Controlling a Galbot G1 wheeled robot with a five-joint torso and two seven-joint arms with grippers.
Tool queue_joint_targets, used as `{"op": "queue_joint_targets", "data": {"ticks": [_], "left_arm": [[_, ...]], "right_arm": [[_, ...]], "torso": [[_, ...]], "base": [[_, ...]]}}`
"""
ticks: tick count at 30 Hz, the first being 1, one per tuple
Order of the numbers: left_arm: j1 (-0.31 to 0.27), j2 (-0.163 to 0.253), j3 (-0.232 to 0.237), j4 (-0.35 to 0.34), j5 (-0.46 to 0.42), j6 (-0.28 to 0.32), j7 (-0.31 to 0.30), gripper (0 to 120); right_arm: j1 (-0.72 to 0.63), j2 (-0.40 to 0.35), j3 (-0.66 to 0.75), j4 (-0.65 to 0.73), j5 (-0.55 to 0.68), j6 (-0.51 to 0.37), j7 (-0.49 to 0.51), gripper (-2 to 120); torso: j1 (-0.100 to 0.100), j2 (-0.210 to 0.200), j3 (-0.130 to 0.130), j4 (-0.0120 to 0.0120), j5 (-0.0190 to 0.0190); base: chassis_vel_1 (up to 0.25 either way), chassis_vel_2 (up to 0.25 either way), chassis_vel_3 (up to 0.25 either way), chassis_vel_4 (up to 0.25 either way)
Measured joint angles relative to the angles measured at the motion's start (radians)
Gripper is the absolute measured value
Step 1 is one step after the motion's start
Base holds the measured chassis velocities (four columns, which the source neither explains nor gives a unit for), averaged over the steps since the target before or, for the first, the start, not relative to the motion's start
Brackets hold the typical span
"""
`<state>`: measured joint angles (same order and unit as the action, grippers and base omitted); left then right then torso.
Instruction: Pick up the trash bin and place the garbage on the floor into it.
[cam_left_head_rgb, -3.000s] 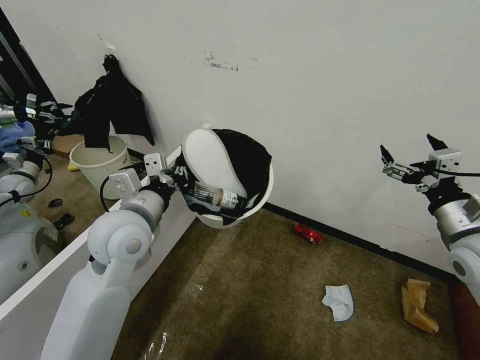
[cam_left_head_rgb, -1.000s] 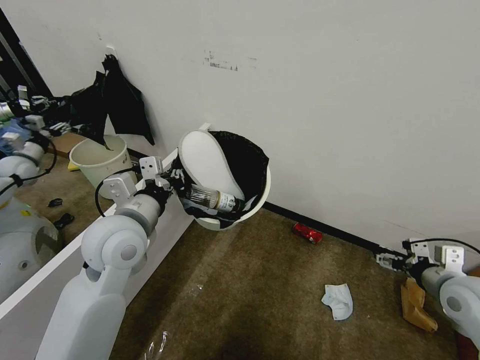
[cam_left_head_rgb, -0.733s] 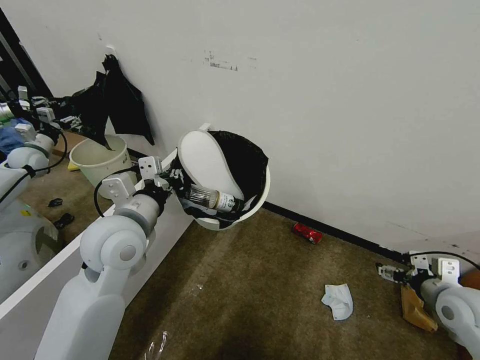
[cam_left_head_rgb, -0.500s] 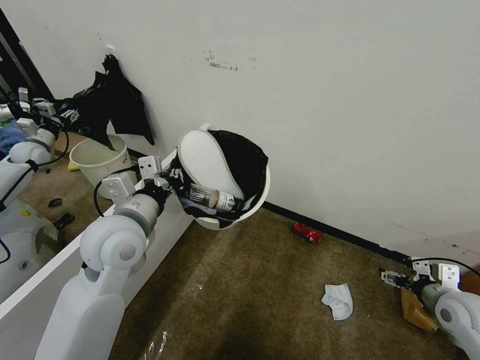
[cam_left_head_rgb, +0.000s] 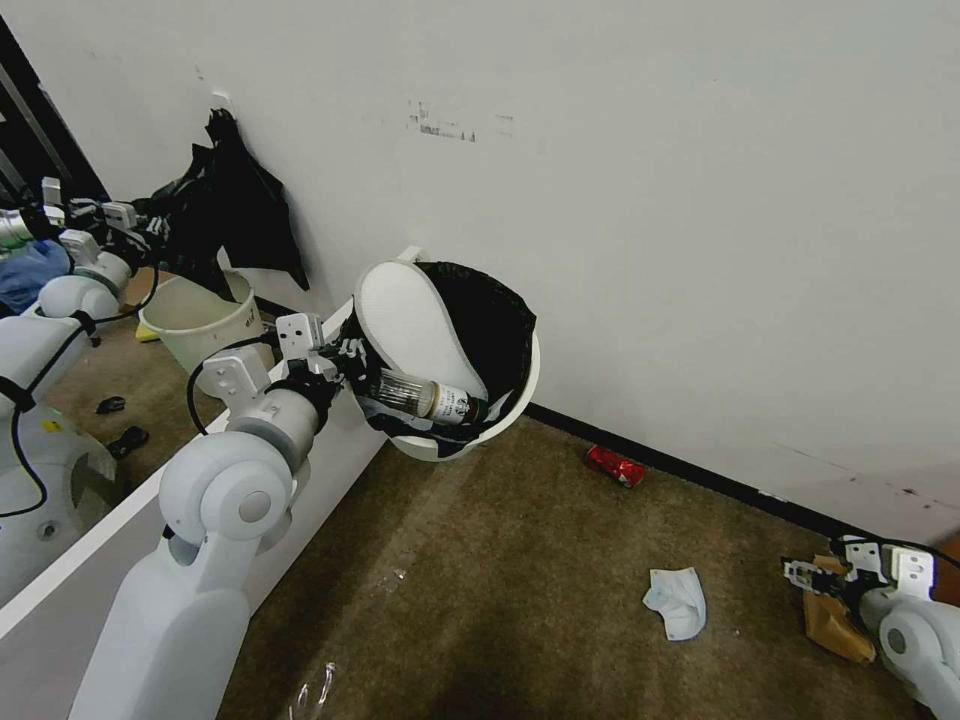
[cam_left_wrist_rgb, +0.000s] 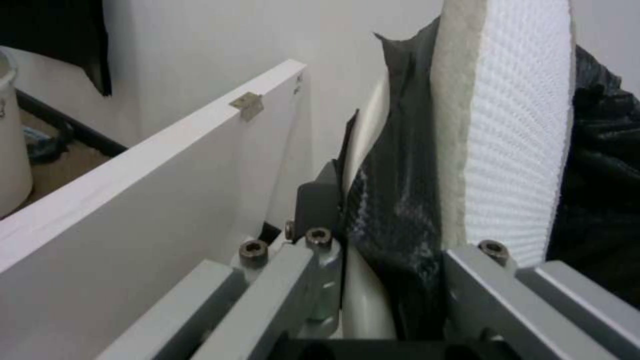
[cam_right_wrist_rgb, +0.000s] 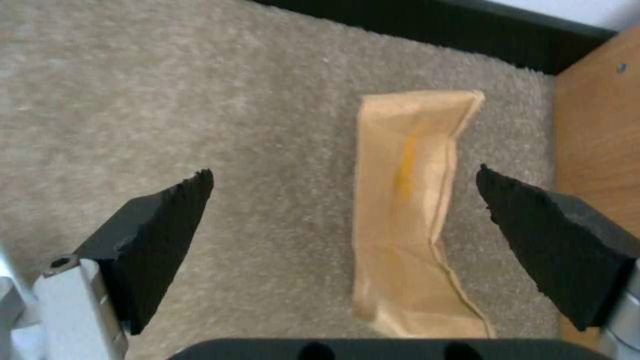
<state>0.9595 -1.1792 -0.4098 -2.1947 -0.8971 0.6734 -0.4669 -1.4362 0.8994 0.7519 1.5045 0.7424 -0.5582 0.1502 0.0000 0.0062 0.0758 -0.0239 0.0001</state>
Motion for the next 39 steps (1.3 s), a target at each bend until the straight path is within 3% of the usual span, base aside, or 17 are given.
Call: {"op": "queue_joint_targets", "data": {"ticks": [31, 34, 39], "left_arm": [[0.016, 0.003, -0.002, 0.002, 0.007, 0.000, 0.000, 4], [0.015, 0.002, -0.002, 0.004, 0.007, -0.001, 0.000, 4], [0.012, 0.000, 0.000, 0.008, 0.008, -0.001, 0.000, 4]], "right_arm": [[0.187, 0.079, -0.051, -0.329, -0.156, 0.128, -0.111, 99], [0.196, 0.084, -0.053, -0.348, -0.167, 0.134, -0.116, 95], [0.225, 0.099, -0.054, -0.408, -0.186, 0.152, -0.120, 73]], "torso": [[0.000, 0.000, 0.000, 0.0001, -0.0002], [0.000, 0.000, 0.000, 0.0000, -0.0002], [0.000, 0.000, 0.000, 0.0000, -0.0001]], "base": [[0.000, 0.000, 0.000, 0.000], [0.000, 0.000, 0.000, 0.000], [0.000, 0.000, 0.000, 0.000]]}}
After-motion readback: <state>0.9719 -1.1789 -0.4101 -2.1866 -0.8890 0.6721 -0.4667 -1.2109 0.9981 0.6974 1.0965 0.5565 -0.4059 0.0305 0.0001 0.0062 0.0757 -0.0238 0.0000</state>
